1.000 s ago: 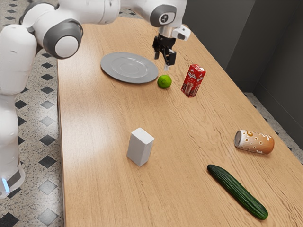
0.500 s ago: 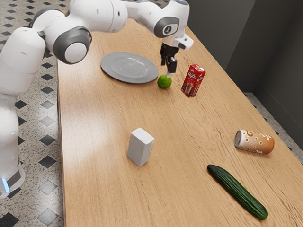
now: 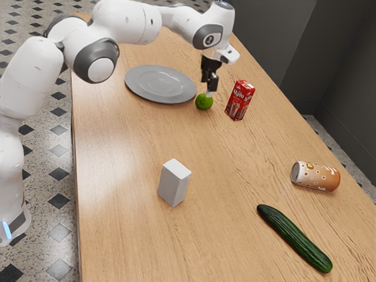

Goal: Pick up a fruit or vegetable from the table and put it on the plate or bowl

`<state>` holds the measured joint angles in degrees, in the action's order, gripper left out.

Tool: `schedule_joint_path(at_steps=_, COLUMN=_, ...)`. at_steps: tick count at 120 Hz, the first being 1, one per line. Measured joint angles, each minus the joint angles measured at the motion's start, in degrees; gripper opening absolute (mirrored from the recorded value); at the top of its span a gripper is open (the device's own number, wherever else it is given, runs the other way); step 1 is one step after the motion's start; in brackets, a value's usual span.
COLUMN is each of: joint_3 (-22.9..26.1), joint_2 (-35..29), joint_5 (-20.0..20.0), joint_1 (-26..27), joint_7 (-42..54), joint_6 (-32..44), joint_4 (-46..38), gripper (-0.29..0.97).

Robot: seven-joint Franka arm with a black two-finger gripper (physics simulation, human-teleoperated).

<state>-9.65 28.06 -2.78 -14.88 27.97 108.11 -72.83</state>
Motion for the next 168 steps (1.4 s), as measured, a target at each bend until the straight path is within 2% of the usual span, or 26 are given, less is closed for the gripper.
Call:
schedule_joint_path(at_steps=35, joint_3=-0.1, joint_2=2.37, joint_5=-1.54, joint_1=-0.39, joint_7=1.95, joint_6=-0.29, joint_4=0.15, gripper=0.68)
schedule_joint_path(at_steps=168, joint_3=0.6, joint_2=6.37, joint_5=-1.9, joint_1=-2.23, joint_7=4.54, joint_6=1.33, joint_4=2.76, gripper=0.68)
